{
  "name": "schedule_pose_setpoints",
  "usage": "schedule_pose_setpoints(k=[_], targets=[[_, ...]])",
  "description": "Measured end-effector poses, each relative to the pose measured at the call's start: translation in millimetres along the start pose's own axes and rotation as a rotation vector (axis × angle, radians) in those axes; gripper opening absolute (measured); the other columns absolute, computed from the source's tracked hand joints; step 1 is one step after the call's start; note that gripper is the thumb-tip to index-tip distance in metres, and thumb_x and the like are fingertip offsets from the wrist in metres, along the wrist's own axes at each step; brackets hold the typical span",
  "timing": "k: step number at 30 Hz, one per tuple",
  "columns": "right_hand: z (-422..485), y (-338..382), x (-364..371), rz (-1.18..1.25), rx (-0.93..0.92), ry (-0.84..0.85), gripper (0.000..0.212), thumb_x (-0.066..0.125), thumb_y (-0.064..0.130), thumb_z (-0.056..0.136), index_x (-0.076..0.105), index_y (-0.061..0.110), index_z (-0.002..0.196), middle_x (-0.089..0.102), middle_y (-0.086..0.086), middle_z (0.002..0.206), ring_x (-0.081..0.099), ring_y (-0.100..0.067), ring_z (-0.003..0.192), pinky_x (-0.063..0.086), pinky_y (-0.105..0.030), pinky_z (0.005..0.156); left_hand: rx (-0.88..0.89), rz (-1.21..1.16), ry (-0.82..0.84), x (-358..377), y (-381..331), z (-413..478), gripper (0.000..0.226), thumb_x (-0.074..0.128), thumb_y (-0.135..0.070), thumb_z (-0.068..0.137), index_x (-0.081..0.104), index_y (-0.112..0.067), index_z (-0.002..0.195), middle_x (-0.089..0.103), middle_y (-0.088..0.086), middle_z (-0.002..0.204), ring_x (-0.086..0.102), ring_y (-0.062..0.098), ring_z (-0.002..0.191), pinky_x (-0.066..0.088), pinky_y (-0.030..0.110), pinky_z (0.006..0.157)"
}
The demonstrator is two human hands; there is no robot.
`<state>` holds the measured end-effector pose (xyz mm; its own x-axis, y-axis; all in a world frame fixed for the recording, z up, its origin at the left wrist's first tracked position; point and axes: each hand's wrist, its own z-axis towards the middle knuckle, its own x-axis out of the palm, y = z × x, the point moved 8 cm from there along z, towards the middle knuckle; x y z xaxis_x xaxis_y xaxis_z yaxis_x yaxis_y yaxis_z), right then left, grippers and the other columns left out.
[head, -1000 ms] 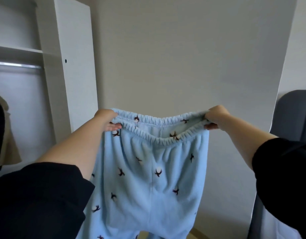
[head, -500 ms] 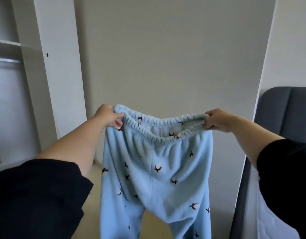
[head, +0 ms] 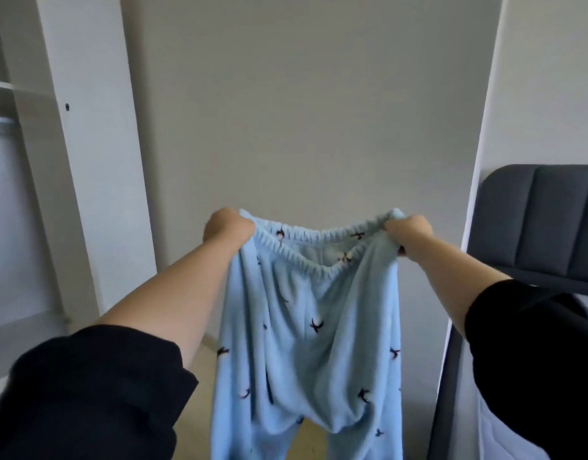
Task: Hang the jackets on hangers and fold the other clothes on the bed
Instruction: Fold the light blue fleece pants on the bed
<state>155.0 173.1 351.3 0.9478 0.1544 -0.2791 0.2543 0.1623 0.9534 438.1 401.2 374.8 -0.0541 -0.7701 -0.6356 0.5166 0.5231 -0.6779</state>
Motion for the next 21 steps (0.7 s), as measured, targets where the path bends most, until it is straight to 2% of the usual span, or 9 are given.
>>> schedule_pose_setpoints(k=[2,4,6,9,14,16,18,19,21], targets=[[-5.9,5.2,2.7,0.118,0.012,-0.009,0.033,0.059,0.018,0.091,0.054,-0.003,0.117,0.056,-0.017,0.103,0.062,-0.033,0.09,0.051,-0.037,0.059,0.012,-0.151,0.044,8.1,-12.6,-8.9,0.022,0.056,-0.024,0.085,0.058,-0.005,0.096,0.064,0.018,0.114,0.063,0.034,0.103,0.05,0.031,0.082],[-13.3,13.3,7.5,0.156,-0.002,0.01,0.033,0.06,0.018,0.091,0.053,-0.002,0.116,0.056,-0.016,0.102,0.062,-0.033,0.09,0.052,-0.037,0.061,0.003,-0.319,0.136,18.5,-26.1,-18.2,0.026,0.06,-0.023,0.083,0.058,-0.003,0.098,0.065,0.018,0.109,0.065,0.033,0.099,0.054,0.037,0.086],[-25.8,22.3,15.3,0.155,-0.045,0.048,0.022,0.061,0.016,0.09,0.055,0.001,0.105,0.057,-0.016,0.098,0.061,-0.03,0.082,0.052,-0.035,0.056,-0.018,-0.585,0.271,34.9,-44.0,-31.2,0.022,0.062,-0.018,0.082,0.057,-0.003,0.098,0.065,0.018,0.106,0.067,0.031,0.093,0.056,0.043,0.084],[-44.5,32.5,29.3,0.18,-0.147,0.114,0.013,0.063,0.014,0.089,0.059,0.003,0.086,0.062,-0.014,0.091,0.063,-0.027,0.079,0.054,-0.034,0.057,0.004,-0.82,0.474,56.5,-76.7,-57.4,0.021,0.06,-0.012,0.085,0.059,-0.003,0.103,0.065,0.016,0.099,0.066,0.024,0.081,0.057,0.035,0.072],[-63.2,38.2,37.9,0.288,-0.198,0.34,0.018,0.054,0.016,0.096,0.062,0.006,0.082,0.065,-0.007,0.085,0.064,-0.016,0.074,0.054,-0.025,0.063,0.133,-0.735,0.558,64.2,-104.9,-80.7,0.025,0.064,-0.027,0.083,0.063,-0.008,0.1,0.067,0.005,0.085,0.066,0.019,0.075,0.052,0.024,0.065],[-60.3,36.6,28.2,0.272,-0.215,0.326,0.018,0.052,0.017,0.097,0.062,0.002,0.091,0.065,-0.011,0.094,0.065,-0.02,0.081,0.055,-0.03,0.071,0.178,-0.758,0.604,66.3,-110.4,-84.9,0.026,0.063,-0.029,0.084,0.065,-0.009,0.1,0.067,0.004,0.084,0.065,0.019,0.078,0.05,0.026,0.069],[-54.9,34.0,15.3,0.223,-0.233,0.239,0.022,0.054,0.02,0.096,0.06,0.0,0.102,0.064,-0.014,0.1,0.065,-0.025,0.09,0.056,-0.036,0.08,0.213,-0.774,0.646,68.8,-116.3,-88.9,0.028,0.063,-0.029,0.085,0.065,-0.008,0.102,0.069,0.007,0.091,0.067,0.021,0.089,0.052,0.031,0.083],[-54.3,32.8,11.4,0.217,-0.242,0.214,0.022,0.056,0.021,0.095,0.06,0.001,0.103,0.064,-0.013,0.1,0.065,-0.026,0.091,0.056,-0.037,0.08,0.227,-0.778,0.668,70.5,-119.1,-91.1,0.028,0.063,-0.03,0.086,0.065,-0.008,0.103,0.07,0.007,0.095,0.068,0.021,0.093,0.051,0.033,0.087],[-57.9,32.6,12.3,0.231,-0.269,0.257,0.019,0.056,0.023,0.096,0.063,0.006,0.1,0.067,-0.009,0.096,0.068,-0.019,0.083,0.058,-0.031,0.071,0.271,-0.764,0.728,73.8,-125.6,-98.5,0.028,0.061,-0.031,0.088,0.066,-0.01,0.107,0.072,0.006,0.1,0.068,0.02,0.095,0.052,0.032,0.087]])
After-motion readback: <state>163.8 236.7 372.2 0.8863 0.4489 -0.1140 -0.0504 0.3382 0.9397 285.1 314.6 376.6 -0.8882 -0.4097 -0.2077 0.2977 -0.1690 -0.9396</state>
